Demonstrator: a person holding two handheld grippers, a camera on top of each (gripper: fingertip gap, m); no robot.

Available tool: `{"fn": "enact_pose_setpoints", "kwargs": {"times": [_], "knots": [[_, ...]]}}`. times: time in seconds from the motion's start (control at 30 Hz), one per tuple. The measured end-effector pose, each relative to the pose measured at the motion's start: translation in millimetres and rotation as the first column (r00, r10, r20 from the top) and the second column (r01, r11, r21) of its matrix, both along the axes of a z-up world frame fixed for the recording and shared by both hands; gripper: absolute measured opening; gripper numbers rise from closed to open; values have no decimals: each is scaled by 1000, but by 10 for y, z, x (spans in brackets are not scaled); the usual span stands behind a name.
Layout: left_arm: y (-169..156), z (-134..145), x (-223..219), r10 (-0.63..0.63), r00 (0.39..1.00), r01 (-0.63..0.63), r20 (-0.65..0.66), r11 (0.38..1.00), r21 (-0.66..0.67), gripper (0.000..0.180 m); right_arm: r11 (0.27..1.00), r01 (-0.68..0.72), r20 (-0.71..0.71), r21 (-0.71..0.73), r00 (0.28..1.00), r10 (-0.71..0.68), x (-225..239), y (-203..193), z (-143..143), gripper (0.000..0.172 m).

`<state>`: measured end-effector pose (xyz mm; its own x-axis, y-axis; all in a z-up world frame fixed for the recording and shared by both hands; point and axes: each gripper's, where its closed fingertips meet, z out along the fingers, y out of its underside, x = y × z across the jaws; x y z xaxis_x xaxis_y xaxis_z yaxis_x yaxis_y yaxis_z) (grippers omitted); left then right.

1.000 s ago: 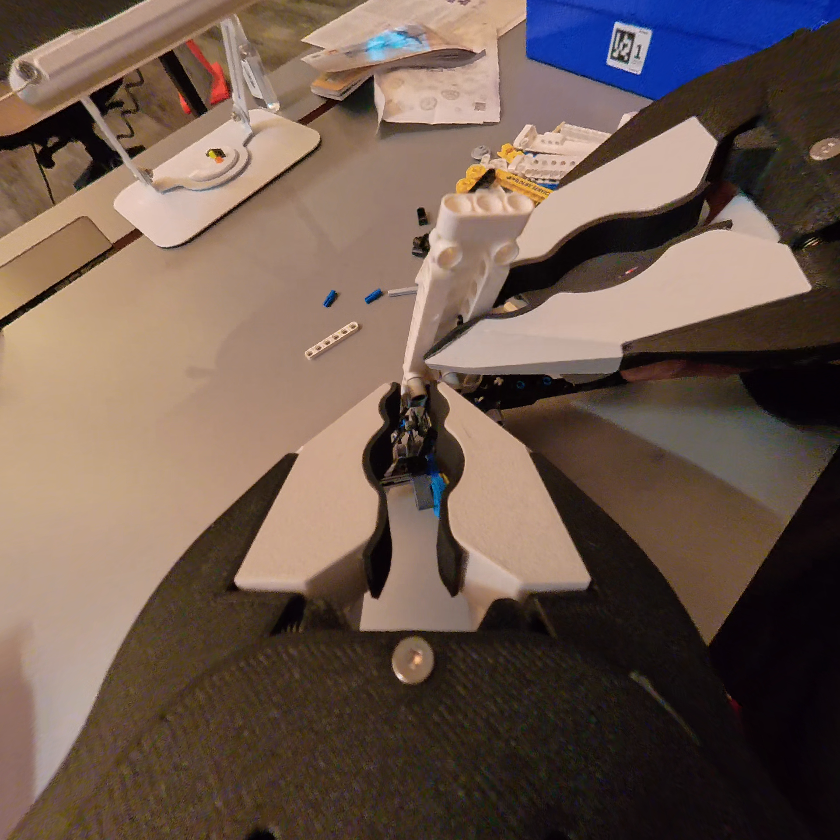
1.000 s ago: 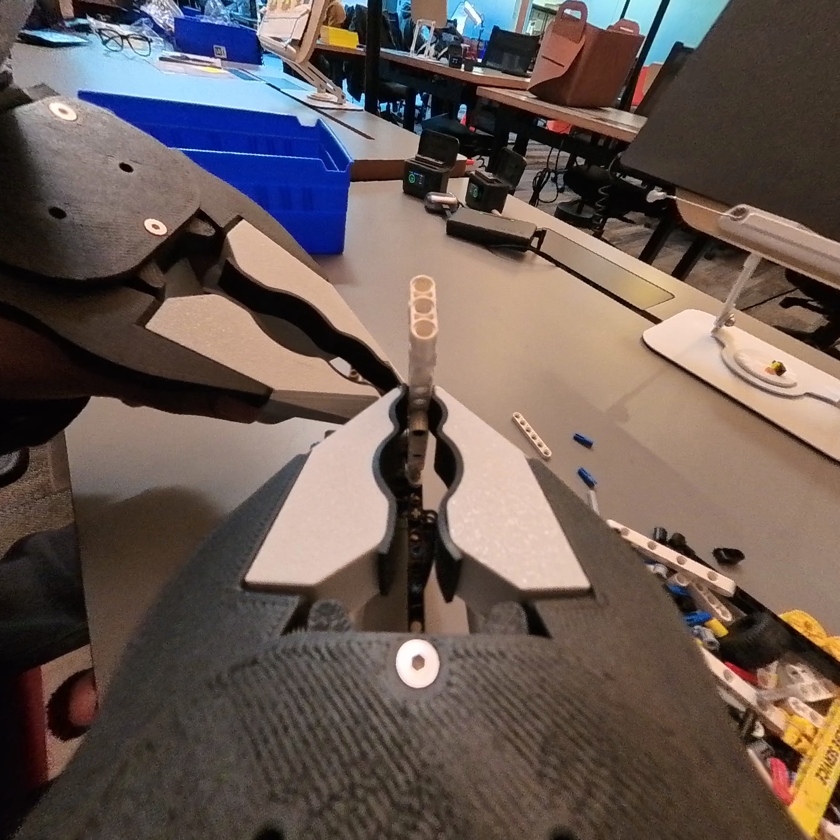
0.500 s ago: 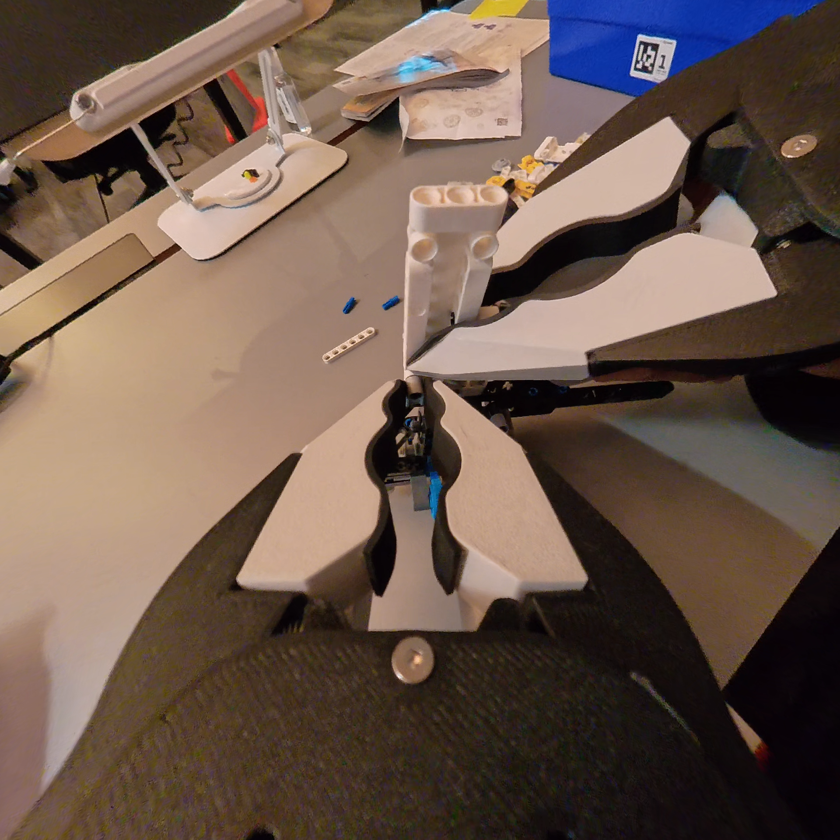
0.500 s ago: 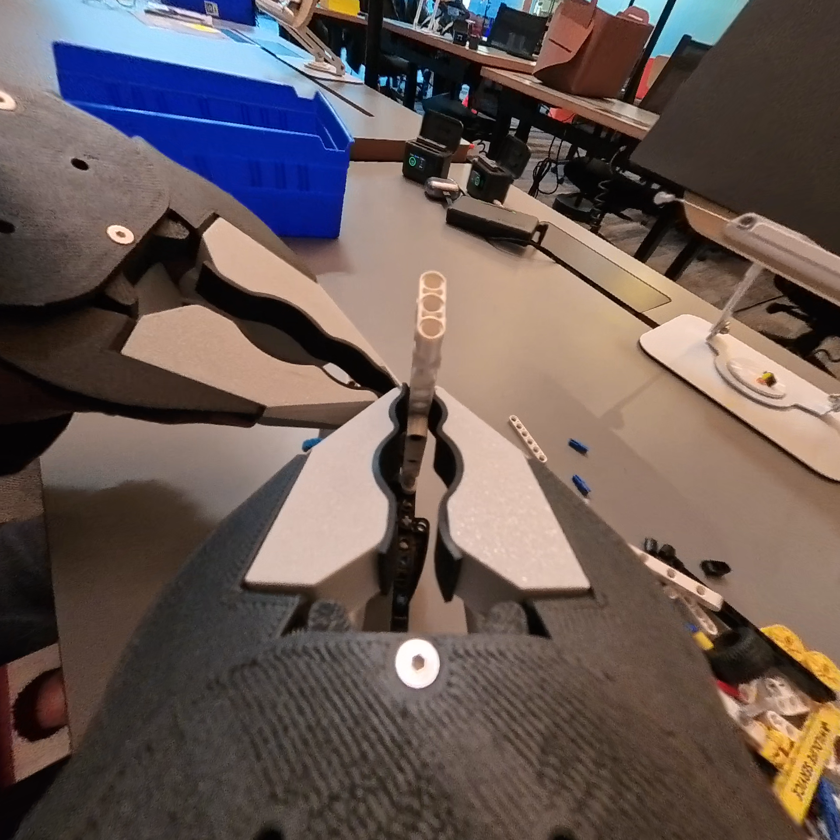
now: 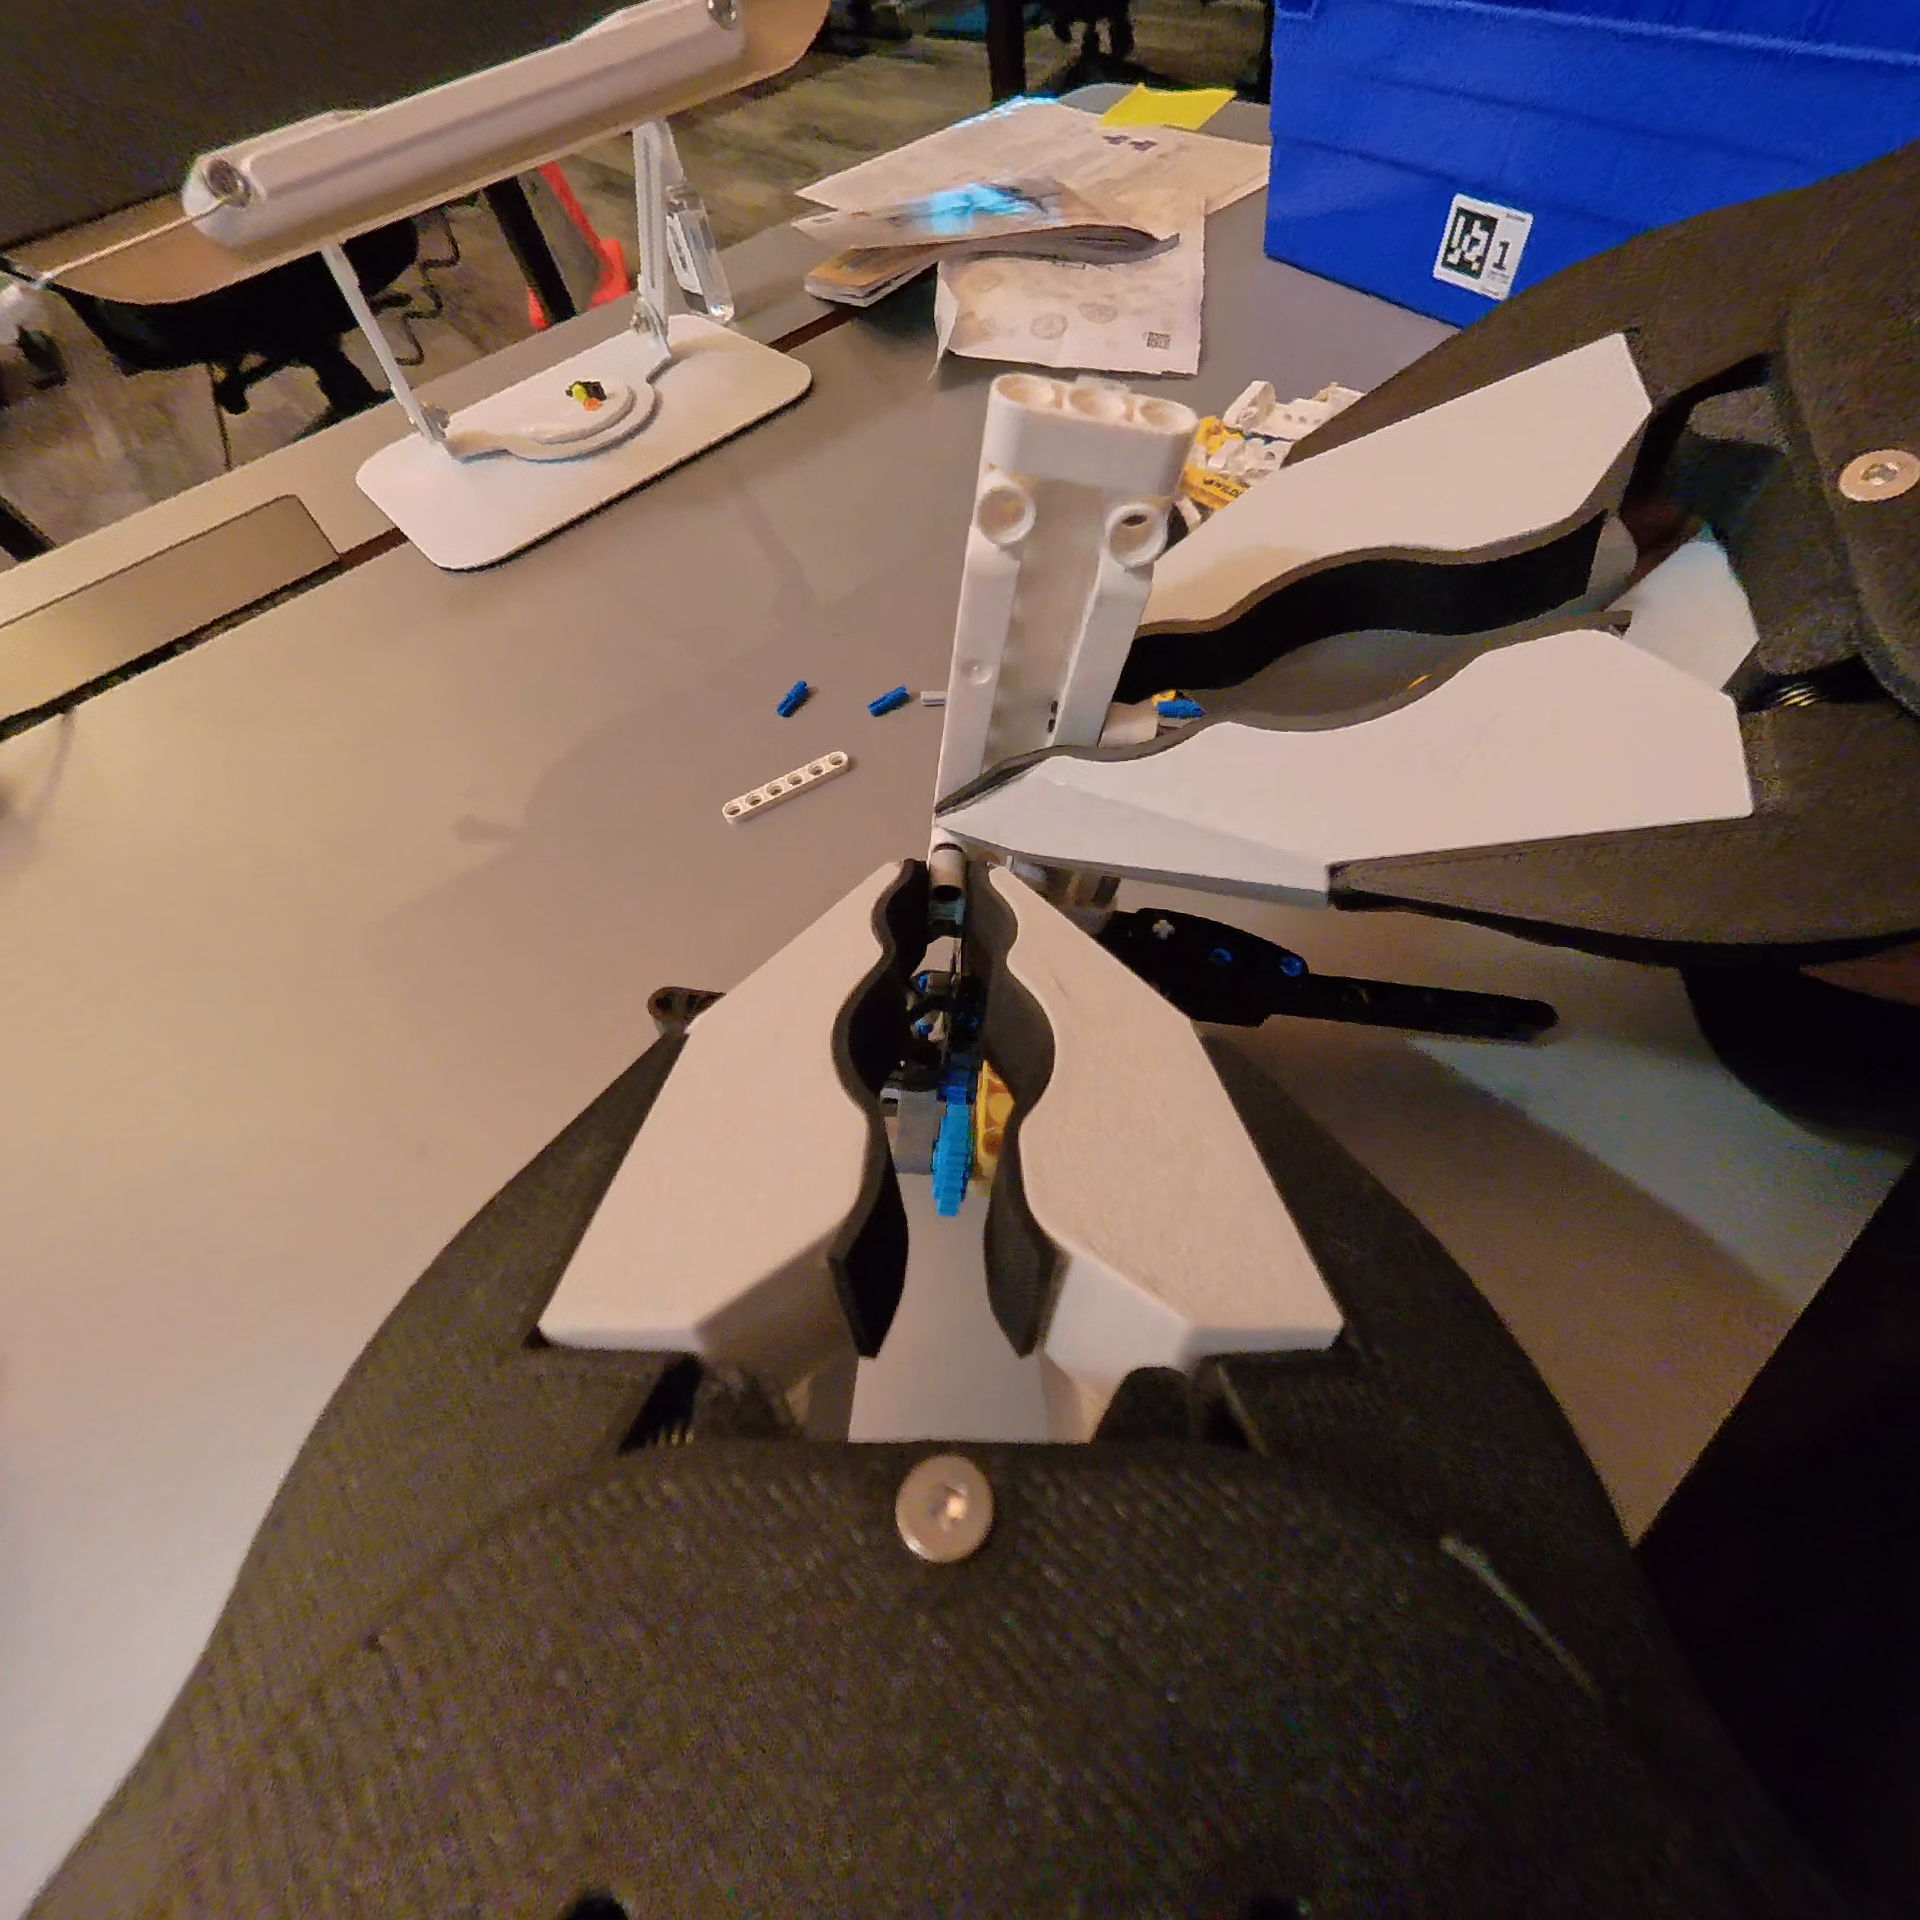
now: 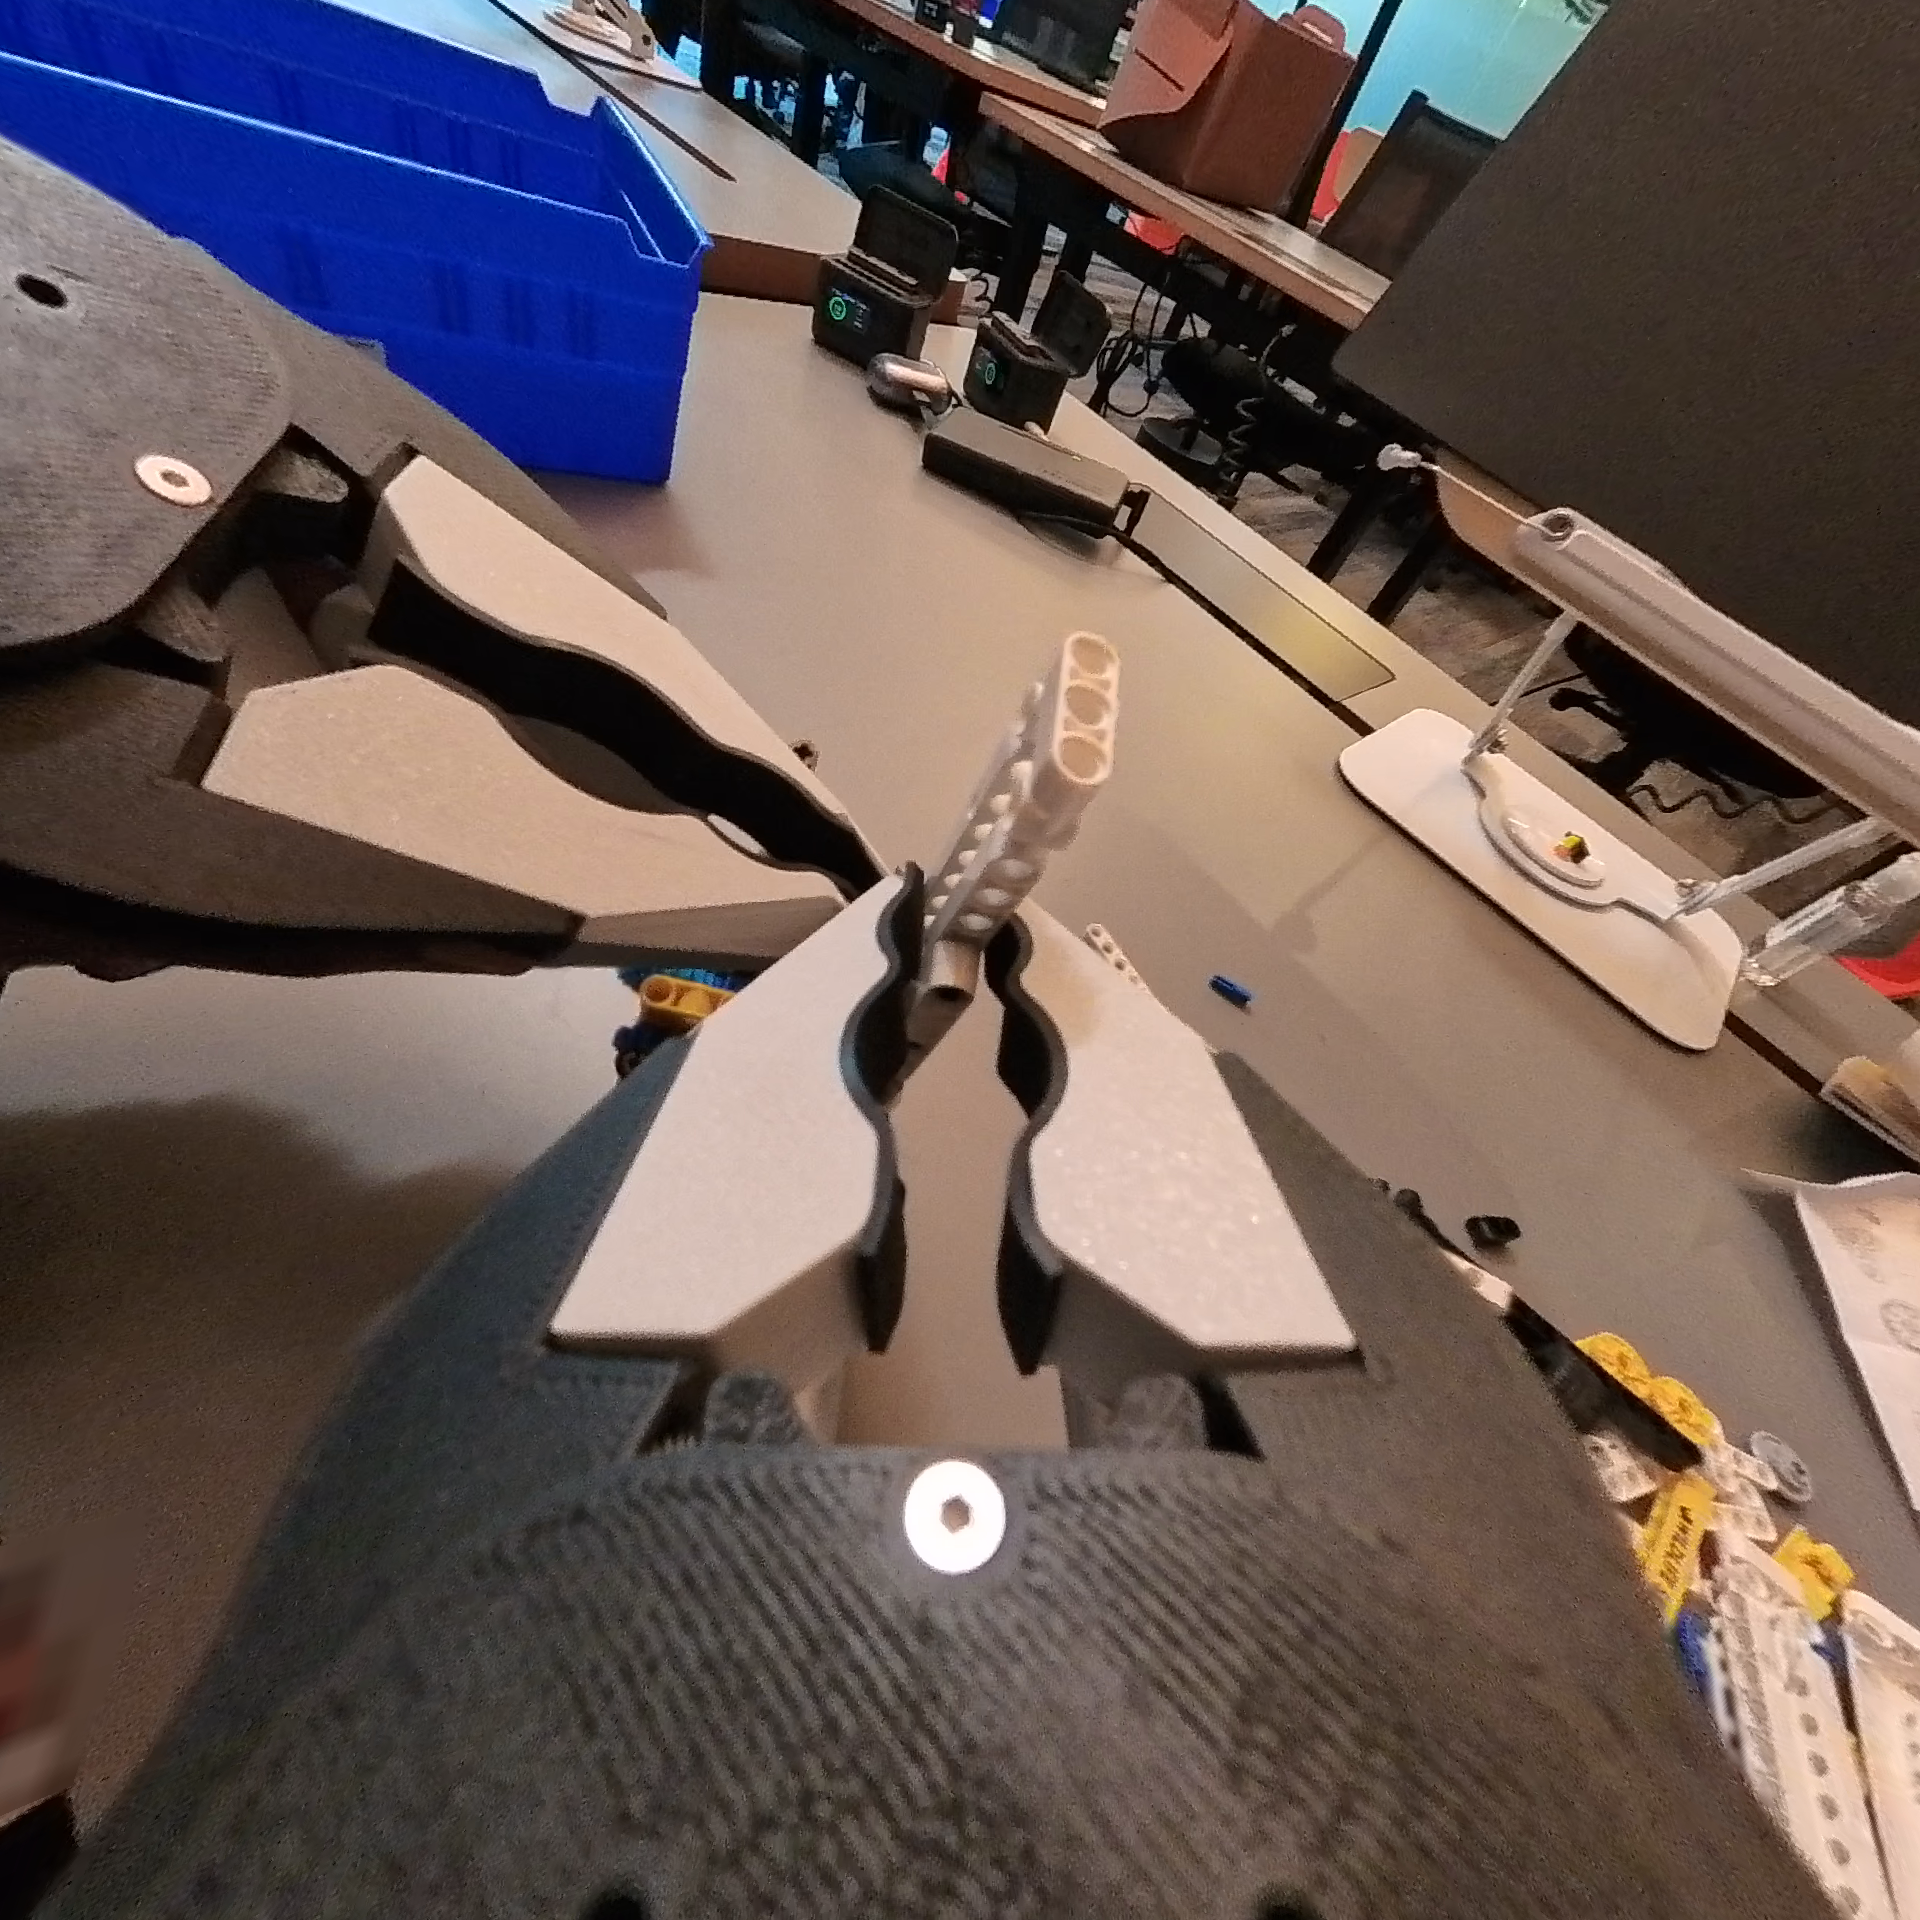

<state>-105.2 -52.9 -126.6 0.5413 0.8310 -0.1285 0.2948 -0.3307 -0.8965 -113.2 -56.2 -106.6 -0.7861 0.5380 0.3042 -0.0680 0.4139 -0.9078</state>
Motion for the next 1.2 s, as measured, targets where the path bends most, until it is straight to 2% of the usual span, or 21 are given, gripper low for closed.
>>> {"fn": "enact_pose_setpoints", "kwargs": {"times": [0.2, 0.3, 0.4, 0.6, 0.77, 0.9, 1.0, 1.2], "knots": [[-10, 0, -14, -5, 1000, 5, 4, 1000, 15, 6, 1000, 9, -2, -6, 1000, -9, -19, -7, -1, 10], [-22, -1, -7, -13, 1000, 13, 8, 1000, 19, 6, 999, -5, 49, -42, 999, 7, -18, -11, -10, 10], [-25, -1, -1, -17, 1000, 17, 6, 1000, 19, 6, 1000, 7, 17, -24, 1000, -7, -8, -10, -9, 10], [-5, 11, 9, -31, 999, 30, 10, 998, 55, 6, 986, -52, 185, -158, 979, 81, 29, -37, 5, 5], [-58, 183, 101, -16, 997, 21, -75, 998, 65, 6, 994, 2, 126, -111, 992, 12, -35, 15, 9, 5], [69, 170, 206, -57, 995, 66, -77, 990, 122, 5, 986, -12, 219, -164, 974, 48, -2, -29, 13, 7], [132, 73, 169, -51, 997, 56, -61, 994, 95, 11, 977, -38, 287, -210, 953, 98, 55, -82, 28, 12], [129, 48, 52, 7, 997, -5, -83, 1000, 31, 9, 960, -22, 374, -279, 918, 129, 50, -68, 48, 11]]}}
